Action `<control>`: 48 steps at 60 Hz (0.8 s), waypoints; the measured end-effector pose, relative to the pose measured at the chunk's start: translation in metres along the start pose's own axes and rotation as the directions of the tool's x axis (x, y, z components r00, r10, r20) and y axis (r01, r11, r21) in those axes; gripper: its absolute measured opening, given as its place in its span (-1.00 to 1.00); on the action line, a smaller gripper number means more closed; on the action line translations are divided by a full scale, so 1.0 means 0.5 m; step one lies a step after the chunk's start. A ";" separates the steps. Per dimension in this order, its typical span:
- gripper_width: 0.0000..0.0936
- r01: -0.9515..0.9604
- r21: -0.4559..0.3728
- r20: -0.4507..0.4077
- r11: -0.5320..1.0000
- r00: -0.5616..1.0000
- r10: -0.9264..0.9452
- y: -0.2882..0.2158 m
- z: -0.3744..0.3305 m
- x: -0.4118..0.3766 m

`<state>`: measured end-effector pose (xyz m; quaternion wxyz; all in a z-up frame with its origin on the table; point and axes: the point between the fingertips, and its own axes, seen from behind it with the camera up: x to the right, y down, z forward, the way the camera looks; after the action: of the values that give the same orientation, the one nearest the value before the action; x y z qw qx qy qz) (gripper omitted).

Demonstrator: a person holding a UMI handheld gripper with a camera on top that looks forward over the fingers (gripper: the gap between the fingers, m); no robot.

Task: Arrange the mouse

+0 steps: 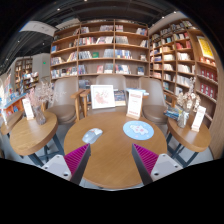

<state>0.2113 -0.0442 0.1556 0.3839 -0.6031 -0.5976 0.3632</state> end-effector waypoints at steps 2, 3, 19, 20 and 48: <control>0.82 0.008 -0.003 0.010 1.000 1.000 -0.008 0.009 0.003 -0.014; 0.82 0.013 -0.005 0.013 1.000 1.000 -0.013 0.014 0.007 -0.020; 0.82 0.040 -0.026 0.062 0.999 0.997 -0.039 0.088 0.088 -0.130; 0.83 0.040 -0.026 0.066 0.999 0.997 -0.038 0.090 0.092 -0.135; 0.82 0.041 -0.044 0.076 0.998 0.996 -0.038 0.110 0.259 -0.252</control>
<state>0.1165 -0.1659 0.0464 0.3543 -0.5857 -0.6315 0.3642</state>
